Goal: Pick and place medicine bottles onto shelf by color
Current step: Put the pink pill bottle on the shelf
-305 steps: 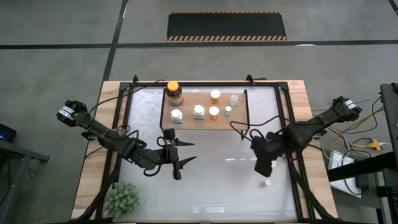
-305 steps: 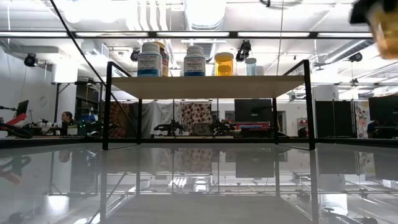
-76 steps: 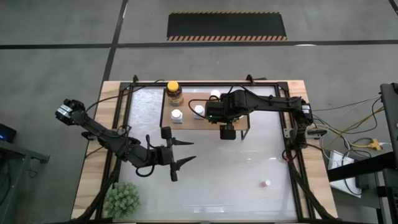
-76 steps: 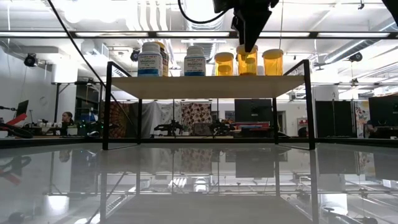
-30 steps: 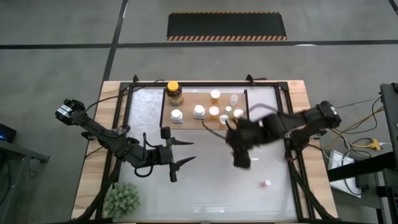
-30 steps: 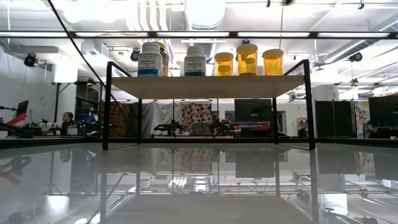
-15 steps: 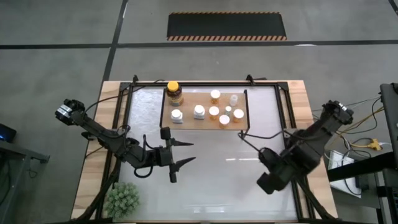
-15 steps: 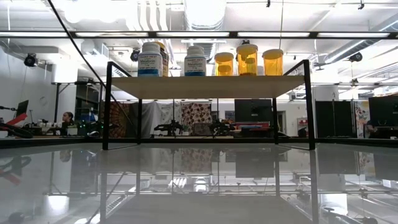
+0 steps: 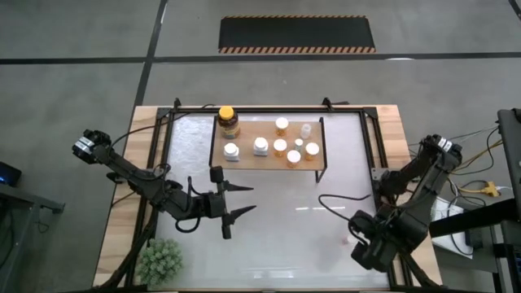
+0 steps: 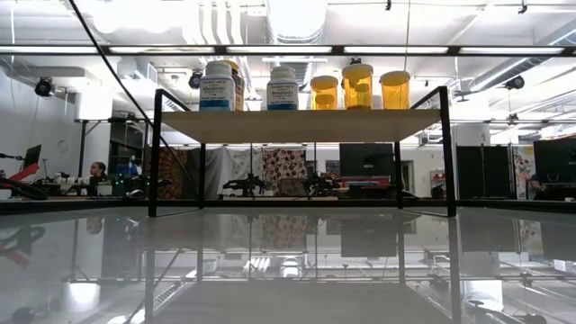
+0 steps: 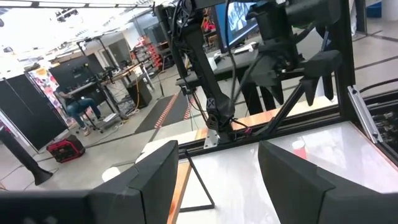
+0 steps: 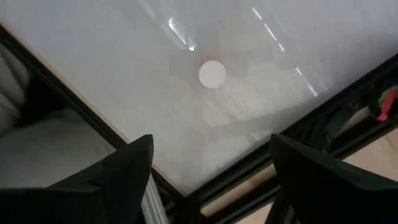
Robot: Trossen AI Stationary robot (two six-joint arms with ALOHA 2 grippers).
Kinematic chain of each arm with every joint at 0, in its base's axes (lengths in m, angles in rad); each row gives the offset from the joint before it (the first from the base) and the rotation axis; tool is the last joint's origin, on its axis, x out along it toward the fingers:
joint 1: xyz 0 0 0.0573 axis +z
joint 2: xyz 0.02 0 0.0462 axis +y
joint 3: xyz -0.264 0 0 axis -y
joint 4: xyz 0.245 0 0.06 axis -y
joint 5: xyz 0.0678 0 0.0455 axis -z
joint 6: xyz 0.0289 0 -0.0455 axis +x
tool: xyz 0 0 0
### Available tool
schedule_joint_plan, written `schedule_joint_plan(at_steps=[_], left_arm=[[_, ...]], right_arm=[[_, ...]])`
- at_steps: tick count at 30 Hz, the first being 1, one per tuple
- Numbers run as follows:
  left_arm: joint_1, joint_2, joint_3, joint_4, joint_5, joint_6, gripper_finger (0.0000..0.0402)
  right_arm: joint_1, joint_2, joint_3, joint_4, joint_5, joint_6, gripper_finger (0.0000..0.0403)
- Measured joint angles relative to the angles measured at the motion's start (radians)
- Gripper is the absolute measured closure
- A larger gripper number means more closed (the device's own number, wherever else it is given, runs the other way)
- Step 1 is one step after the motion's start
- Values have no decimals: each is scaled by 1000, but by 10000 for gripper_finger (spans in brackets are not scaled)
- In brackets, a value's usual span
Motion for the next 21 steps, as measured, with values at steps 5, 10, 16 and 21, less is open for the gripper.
schedule_joint_plan(at_steps=[5,10,16,21], left_arm=[[0,0,0,-5,0,1,196],[0,0,0,-6,0,1,196],[0,0,0,-2,0,-5,196],[0,0,0,-1,0,-8,196]], right_arm=[[9,-6,-1,1,13,55,101],[32,-1,-5,24,36,54,99],[60,-1,-44,76,75,79,101],[73,1,-74,81,76,193,99]])
